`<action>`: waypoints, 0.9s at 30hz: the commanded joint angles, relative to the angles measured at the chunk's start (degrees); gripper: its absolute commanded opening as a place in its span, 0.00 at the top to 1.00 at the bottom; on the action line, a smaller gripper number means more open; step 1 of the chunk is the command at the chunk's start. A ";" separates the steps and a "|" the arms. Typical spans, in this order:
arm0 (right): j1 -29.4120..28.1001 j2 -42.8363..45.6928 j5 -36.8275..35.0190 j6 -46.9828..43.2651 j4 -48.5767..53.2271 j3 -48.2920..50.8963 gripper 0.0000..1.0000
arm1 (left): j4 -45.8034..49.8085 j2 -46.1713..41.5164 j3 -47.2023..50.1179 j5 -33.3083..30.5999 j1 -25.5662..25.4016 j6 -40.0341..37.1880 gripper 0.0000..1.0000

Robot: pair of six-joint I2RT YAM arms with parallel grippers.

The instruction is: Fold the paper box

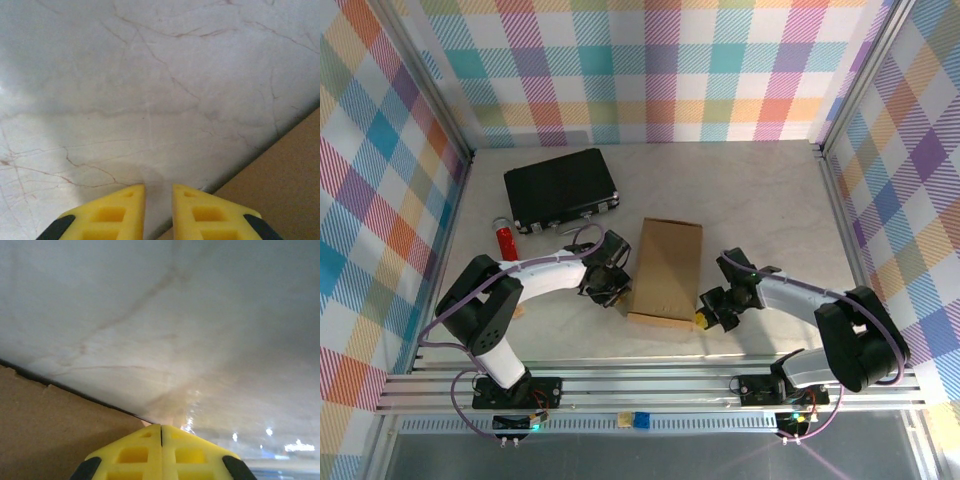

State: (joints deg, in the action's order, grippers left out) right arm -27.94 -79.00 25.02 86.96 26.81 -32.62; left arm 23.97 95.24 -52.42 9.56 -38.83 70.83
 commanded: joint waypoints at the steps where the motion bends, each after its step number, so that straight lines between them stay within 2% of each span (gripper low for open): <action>1: -0.07 0.69 -4.51 -1.44 14.00 -5.55 0.95 | 4.12 -3.28 -1.92 -1.66 1.39 -3.24 0.75; 7: 5.17 2.88 -12.92 -9.22 23.49 -13.35 0.69 | 8.92 -9.93 -3.14 -5.90 6.32 -6.49 0.65; 9: 8.17 3.81 -15.61 -14.49 25.26 -16.93 0.51 | 10.79 -13.62 -4.44 -7.96 8.68 -9.27 0.59; 10: 9.59 4.57 -16.71 -17.65 25.23 -18.45 0.41 | 11.44 -15.69 -5.03 -9.14 9.78 -10.79 0.51; 11: 11.01 5.93 -18.63 -21.73 25.15 -20.59 0.32 | 12.09 -18.35 -5.65 -10.39 11.04 -12.86 0.40; 12: 12.00 7.83 -21.02 -26.32 24.13 -22.43 0.02 | 12.08 -21.28 -5.99 -11.63 12.39 -15.36 0.09; 13: 12.55 9.90 -22.56 -31.06 22.23 -23.65 0.01 | 12.16 -24.03 -6.21 -12.98 13.51 -17.50 0.00; 16: 13.00 17.82 -23.63 -46.30 14.58 -24.67 0.01 | 12.84 -32.61 -6.45 -18.06 16.79 -25.02 0.00; 18: 13.01 22.14 -26.71 -52.88 14.62 -25.31 0.01 | 14.56 -37.57 -6.58 -22.89 17.99 -30.34 0.00; 21: 13.00 25.89 -39.93 -55.82 18.21 -24.96 0.01 | 19.96 -43.20 -5.54 -38.88 18.00 -33.12 0.00; 23: 13.01 28.98 -46.42 -61.56 12.28 -19.61 0.01 | 22.78 -46.18 -2.88 -50.07 18.00 -33.58 0.00; 24: 13.00 31.09 -46.67 -68.20 6.15 -14.97 0.01 | 23.03 -47.52 -1.14 -54.36 18.00 -36.19 0.00; 25: 12.96 32.98 -45.35 -74.38 0.17 -10.35 0.01 | 19.91 -48.85 1.68 -55.55 18.03 -42.04 0.00; 27: 12.97 36.36 -47.71 -78.50 -10.69 -0.56 0.01 | 8.47 -52.81 9.61 -47.94 18.06 -64.78 0.00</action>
State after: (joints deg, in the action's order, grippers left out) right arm -14.96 -44.75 -15.92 23.55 29.67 -42.96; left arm 37.93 44.71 -50.43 -33.56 -20.97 29.85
